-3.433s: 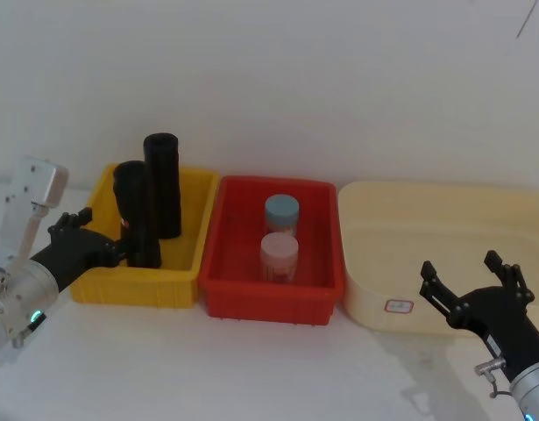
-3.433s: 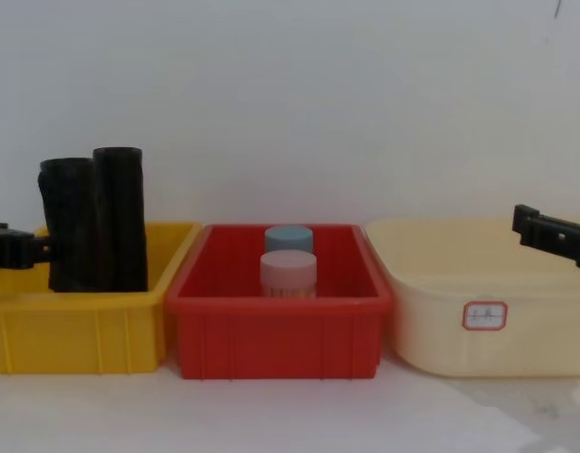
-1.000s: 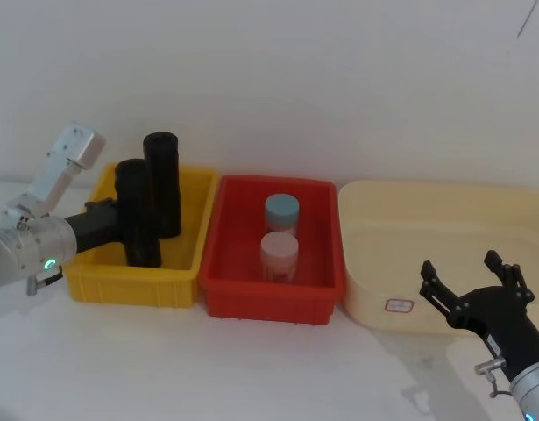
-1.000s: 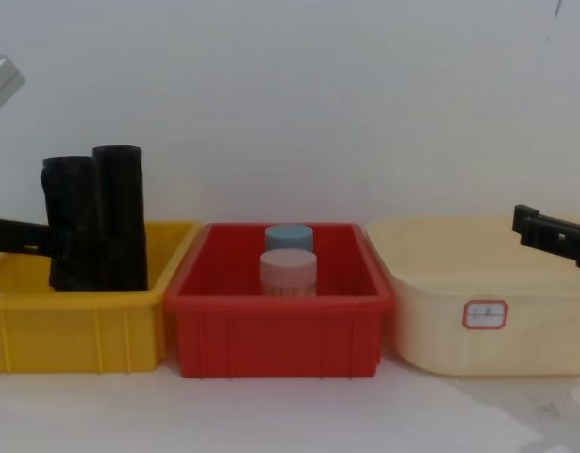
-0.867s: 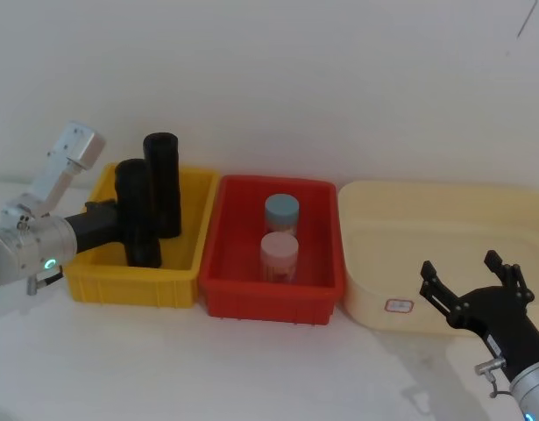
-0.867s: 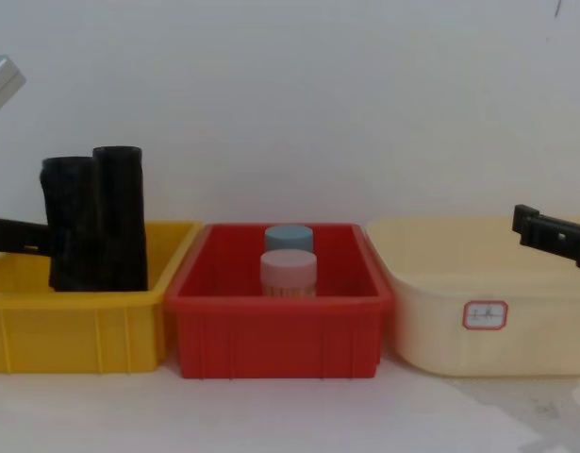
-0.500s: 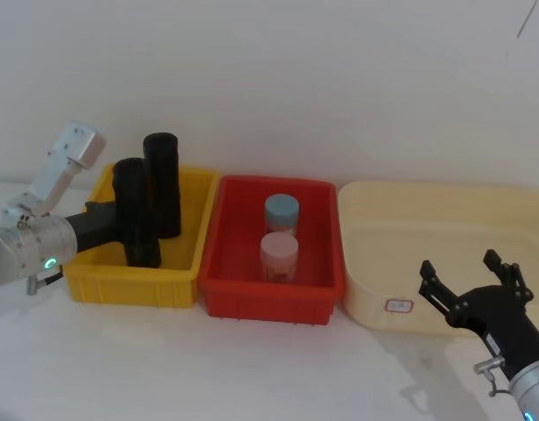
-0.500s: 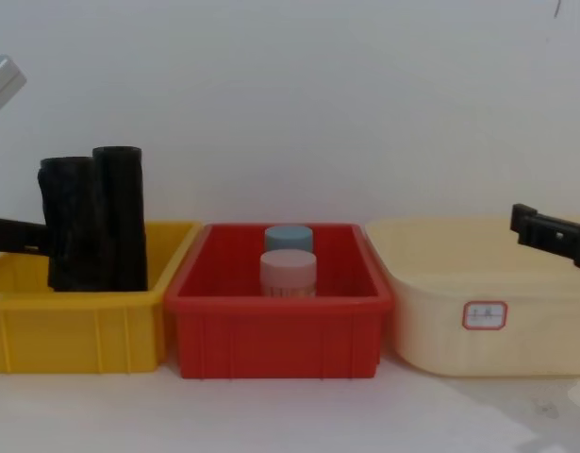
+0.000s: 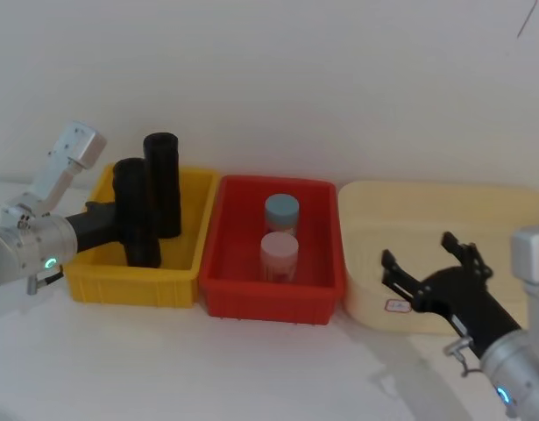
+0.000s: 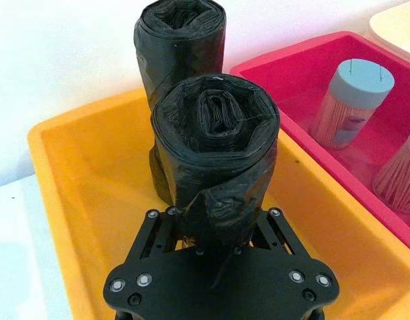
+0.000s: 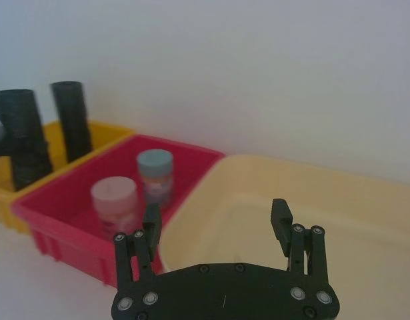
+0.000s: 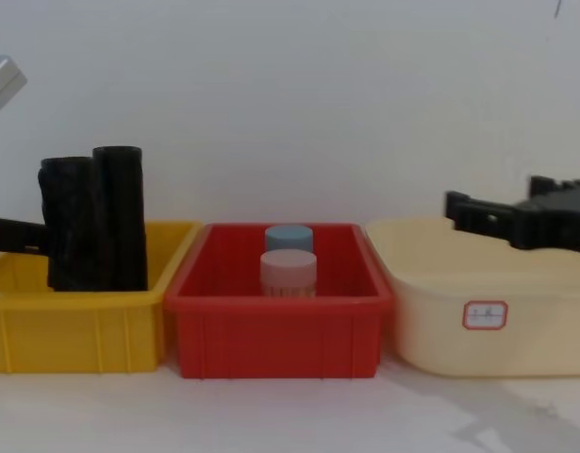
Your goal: Pick up the garbage bag with the one hand and transfer it to the other hand.
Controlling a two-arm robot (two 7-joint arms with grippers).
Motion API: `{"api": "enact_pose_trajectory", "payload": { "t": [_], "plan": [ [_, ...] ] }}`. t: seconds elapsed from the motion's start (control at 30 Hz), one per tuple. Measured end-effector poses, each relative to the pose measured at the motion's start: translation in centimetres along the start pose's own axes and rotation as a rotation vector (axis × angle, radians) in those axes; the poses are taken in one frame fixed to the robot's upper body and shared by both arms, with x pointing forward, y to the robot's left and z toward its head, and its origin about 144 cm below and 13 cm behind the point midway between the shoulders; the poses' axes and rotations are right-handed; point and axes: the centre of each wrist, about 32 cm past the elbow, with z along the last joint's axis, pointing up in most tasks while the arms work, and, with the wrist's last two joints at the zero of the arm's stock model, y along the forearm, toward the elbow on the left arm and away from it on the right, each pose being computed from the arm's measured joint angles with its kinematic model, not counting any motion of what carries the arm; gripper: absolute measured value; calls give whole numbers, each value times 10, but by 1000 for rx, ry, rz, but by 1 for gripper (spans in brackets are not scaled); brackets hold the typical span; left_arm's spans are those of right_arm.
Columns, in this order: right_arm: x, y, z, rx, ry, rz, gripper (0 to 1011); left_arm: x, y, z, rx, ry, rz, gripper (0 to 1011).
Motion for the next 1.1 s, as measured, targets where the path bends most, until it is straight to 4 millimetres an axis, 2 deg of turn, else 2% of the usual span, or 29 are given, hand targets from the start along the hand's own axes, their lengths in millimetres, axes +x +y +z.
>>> {"api": "enact_pose_trajectory", "payload": {
  "t": [0.27,0.57,0.87,1.1],
  "plan": [
    [-7,27,22,-32,-6,102,1001,0,0,0,0,0,0,398],
    [-17,72,45,-106,7,213,1001,0,0,0,0,0,0,398],
    [-24,105,51,-187,15,273,1001,0,0,0,0,0,0,398],
    [-28,121,48,-242,15,291,1001,0,0,0,0,0,0,398]
  ]
}}
